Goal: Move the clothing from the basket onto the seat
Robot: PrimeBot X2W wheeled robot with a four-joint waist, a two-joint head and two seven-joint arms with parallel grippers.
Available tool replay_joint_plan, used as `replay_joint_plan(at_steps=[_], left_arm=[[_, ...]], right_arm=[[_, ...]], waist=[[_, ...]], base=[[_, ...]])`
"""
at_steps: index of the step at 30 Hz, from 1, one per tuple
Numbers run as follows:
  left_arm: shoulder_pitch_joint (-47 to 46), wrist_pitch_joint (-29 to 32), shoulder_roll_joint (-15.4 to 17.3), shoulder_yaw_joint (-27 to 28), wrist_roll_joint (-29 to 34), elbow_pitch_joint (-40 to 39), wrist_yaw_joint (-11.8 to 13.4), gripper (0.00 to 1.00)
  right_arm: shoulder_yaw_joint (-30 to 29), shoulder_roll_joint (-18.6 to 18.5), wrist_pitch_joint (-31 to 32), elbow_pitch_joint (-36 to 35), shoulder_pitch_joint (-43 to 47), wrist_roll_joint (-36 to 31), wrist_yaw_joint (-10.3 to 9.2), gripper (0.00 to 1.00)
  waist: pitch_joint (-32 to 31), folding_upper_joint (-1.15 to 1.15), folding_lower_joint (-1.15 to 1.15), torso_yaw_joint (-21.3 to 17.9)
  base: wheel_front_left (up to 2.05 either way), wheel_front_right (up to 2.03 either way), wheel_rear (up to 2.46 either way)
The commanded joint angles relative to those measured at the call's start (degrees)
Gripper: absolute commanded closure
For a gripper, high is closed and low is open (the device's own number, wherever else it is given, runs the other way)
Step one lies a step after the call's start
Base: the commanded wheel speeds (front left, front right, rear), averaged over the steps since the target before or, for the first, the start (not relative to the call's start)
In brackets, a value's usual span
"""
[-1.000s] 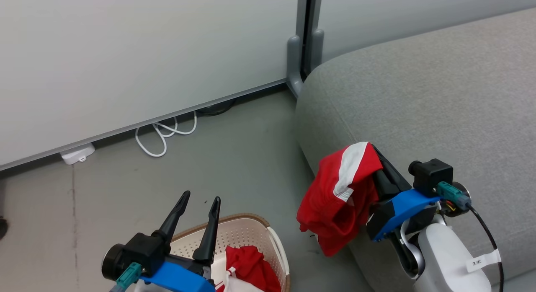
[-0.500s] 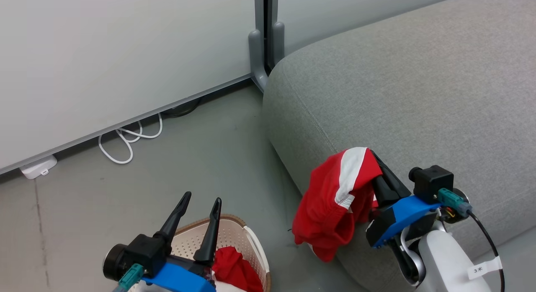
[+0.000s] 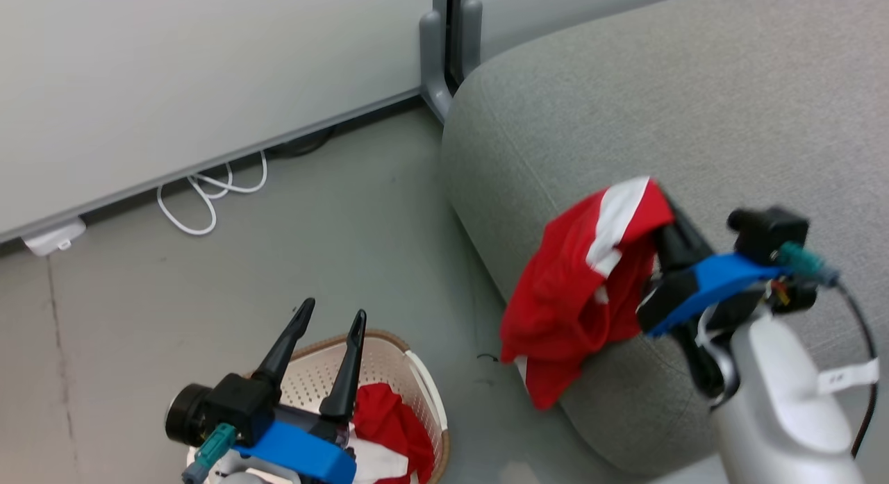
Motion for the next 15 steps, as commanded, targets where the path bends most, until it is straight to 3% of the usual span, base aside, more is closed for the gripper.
replay_joint_plan(at_steps=[1, 6, 15], left_arm=[[-1.1, -0.2, 0.2, 0.3, 0.5, -0.3, -0.2, 0.0], [-3.3, -0.2, 0.9, 1.2, 1.4, -1.9, -0.4, 0.0], [-7.6, -0.2, 2.6, 1.9, 3.8, -6.1, -0.5, 0.0]], right_arm=[[-0.6, -0.2, 0.3, -0.1, -1.8, 0.5, 0.03, 1.0], [-6.1, -1.2, 4.5, -0.1, -10.4, 4.8, 0.03, 1.0], [-16.5, -10.5, 7.3, 1.9, -25.0, 5.5, 0.03, 1.0]], waist=[[1.4, 0.0, 0.0, 0.5], [6.3, 0.0, 0.0, 1.6], [16.2, 0.0, 0.0, 4.4]], base=[[0.0, 0.0, 0.0], [0.0, 0.0, 0.0], [0.0, 0.0, 0.0]])
